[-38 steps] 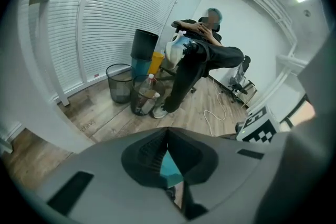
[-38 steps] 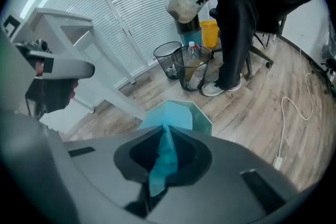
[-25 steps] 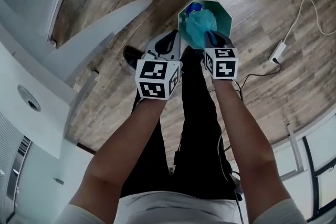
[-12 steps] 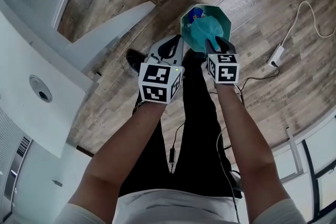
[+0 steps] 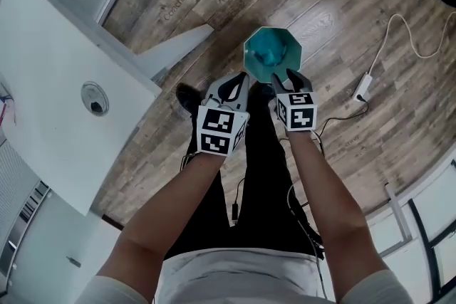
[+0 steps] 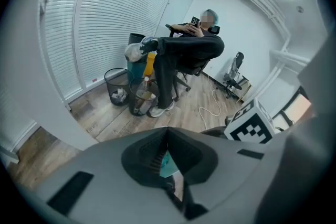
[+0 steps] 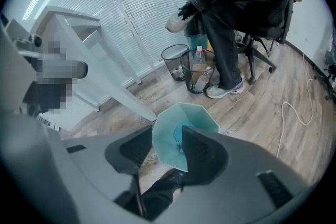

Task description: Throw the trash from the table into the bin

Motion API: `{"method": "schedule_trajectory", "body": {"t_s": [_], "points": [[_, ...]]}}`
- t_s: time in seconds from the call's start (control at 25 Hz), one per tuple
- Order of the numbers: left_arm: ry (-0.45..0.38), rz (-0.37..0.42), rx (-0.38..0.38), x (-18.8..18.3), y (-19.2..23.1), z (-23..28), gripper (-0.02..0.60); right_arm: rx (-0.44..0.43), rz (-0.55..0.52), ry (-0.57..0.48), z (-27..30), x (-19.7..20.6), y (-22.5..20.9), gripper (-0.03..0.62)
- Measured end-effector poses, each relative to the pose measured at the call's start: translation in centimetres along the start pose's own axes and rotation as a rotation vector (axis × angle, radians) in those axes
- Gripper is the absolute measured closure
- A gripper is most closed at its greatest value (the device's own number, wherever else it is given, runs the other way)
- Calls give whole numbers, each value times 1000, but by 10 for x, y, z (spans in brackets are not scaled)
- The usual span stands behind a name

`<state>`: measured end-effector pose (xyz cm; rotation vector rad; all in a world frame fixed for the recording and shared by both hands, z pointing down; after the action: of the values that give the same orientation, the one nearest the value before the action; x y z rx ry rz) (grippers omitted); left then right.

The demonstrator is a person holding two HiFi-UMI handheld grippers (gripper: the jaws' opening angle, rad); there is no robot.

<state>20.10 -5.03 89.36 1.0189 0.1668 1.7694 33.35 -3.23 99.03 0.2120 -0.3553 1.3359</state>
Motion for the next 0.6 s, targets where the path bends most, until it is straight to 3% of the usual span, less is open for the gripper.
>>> {"method": "schedule_trajectory", "body": {"t_s": [0.32,0.6], "points": [[-108,-21,-28,-55,-36,-48,577,17,-2,-181,-107,-67,13,428],[-188,-47,-29,-111,-73,-90,577,21,44,-369,-200,-135,18,588]]}}
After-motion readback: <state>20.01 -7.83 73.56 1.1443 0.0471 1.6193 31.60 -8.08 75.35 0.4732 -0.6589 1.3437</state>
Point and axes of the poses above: the fingertips, and each gripper's own axes: z forward along the fingers, y to its left, x out of its underside, the point moved 4 cm from there along -z, backward along the fingers, and after that the axes turned 15 degrees about x, right-handed, at the moved point
